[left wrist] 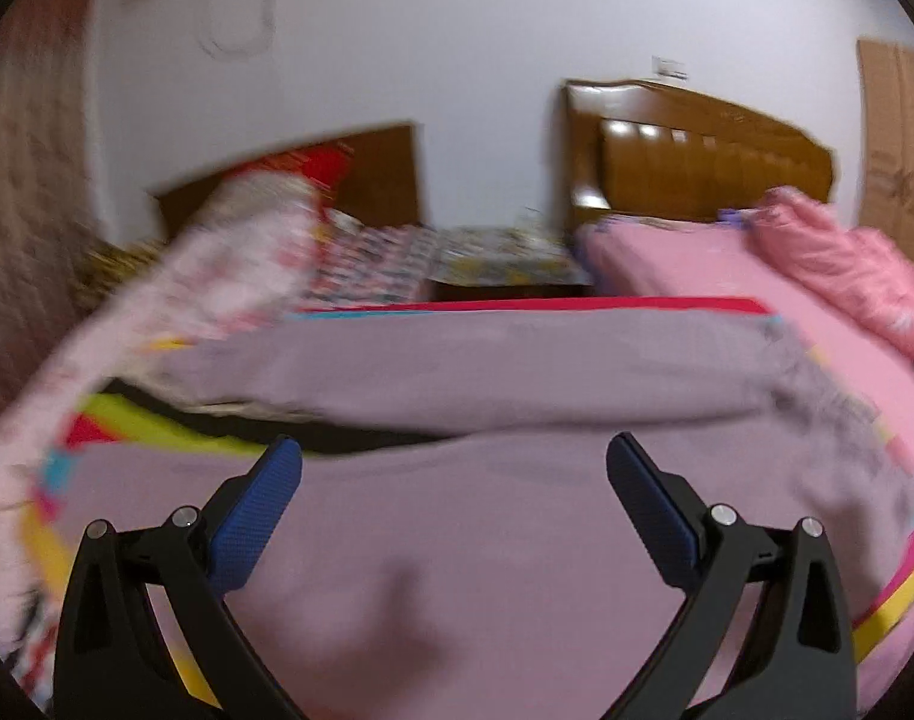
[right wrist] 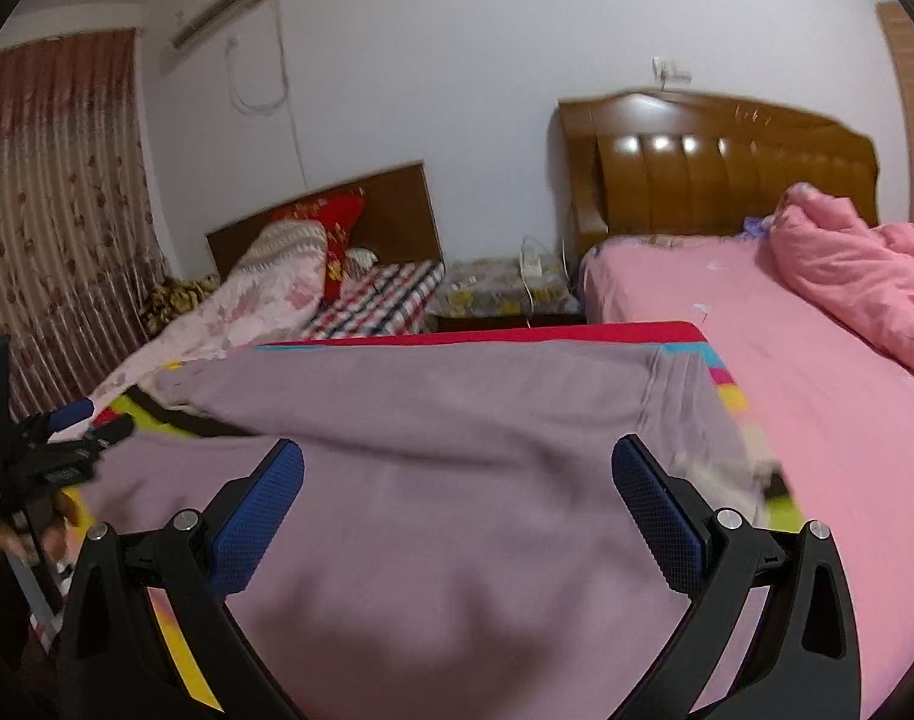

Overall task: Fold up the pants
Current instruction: 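Grasp the waistband edge of the sweatpants with both grippers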

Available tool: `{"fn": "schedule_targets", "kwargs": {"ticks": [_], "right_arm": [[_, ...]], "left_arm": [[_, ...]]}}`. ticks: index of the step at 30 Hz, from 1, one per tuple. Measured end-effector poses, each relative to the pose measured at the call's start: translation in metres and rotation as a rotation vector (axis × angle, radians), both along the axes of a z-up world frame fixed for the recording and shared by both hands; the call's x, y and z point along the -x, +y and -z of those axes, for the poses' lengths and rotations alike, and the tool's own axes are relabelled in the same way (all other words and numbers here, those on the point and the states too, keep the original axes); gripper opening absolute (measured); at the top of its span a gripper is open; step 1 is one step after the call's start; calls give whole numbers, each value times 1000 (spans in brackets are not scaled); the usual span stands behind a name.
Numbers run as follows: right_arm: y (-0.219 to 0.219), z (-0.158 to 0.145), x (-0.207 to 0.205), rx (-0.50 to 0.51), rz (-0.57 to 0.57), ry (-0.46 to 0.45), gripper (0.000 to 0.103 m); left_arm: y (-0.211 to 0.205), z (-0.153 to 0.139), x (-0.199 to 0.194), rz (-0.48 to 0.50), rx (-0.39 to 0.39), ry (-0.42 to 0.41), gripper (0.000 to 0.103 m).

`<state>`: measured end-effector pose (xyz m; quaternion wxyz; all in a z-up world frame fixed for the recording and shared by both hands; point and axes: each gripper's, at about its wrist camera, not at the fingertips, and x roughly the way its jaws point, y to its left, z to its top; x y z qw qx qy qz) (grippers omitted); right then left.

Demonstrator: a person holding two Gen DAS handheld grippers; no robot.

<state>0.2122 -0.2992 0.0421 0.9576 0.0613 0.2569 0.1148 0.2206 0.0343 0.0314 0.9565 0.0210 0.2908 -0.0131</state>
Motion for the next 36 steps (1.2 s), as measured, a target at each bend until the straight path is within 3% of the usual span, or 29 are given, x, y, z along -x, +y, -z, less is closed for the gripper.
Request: {"fn": "schedule_targets", "kwargs": {"ticks": [4, 7, 9, 12, 14, 15, 16, 17, 18, 20, 21, 22, 25, 31, 34, 36], "right_arm": [[-53, 15, -118, -5, -44, 107, 99], [-84, 44, -200, -3, -69, 214, 99], [-88, 61, -243, 36, -105, 272, 99], [-94, 87, -301, 117, -190, 343, 99], [-96, 105, -335, 176, -258, 405, 93], [-96, 113, -347, 185, -294, 440, 86], [-95, 119, -353, 183, -325, 471, 72], [-94, 125, -360, 187, -352, 503, 71], [-94, 127, -363, 207, -374, 495, 63], [-91, 127, -362, 232, -433, 486, 48], [-90, 126, -360, 247, -438, 481, 33], [-89, 122, -355, 271, -436, 459, 25], [-76, 96, -320, 344, -428, 316, 20], [-47, 36, -187, 441, -354, -22, 15], [-44, 27, -127, 405, -303, -94, 13], [-41, 30, -92, 409, -250, -118, 1]], "left_arm": [[-2, 19, -111, 64, 132, 100, 102], [-9, 56, -202, 138, 166, 366, 101], [-13, 68, -243, 136, 174, 415, 101], [-21, 76, -295, 185, 199, 424, 101], [-26, 79, -320, 203, 206, 439, 101], [-29, 81, -329, 210, 210, 445, 101], [-32, 83, -339, 225, 221, 458, 101], [-34, 85, -345, 238, 233, 471, 101], [-34, 87, -349, 250, 247, 482, 101], [-39, 92, -351, 275, 295, 511, 101], [-42, 93, -351, 282, 318, 522, 101], [-43, 95, -348, 289, 358, 532, 101], [-41, 97, -337, 290, 474, 547, 101], [-26, 83, -301, 228, 704, 510, 101], [-11, 77, -279, 169, 784, 481, 101], [-4, 74, -264, 148, 806, 477, 101]]}}
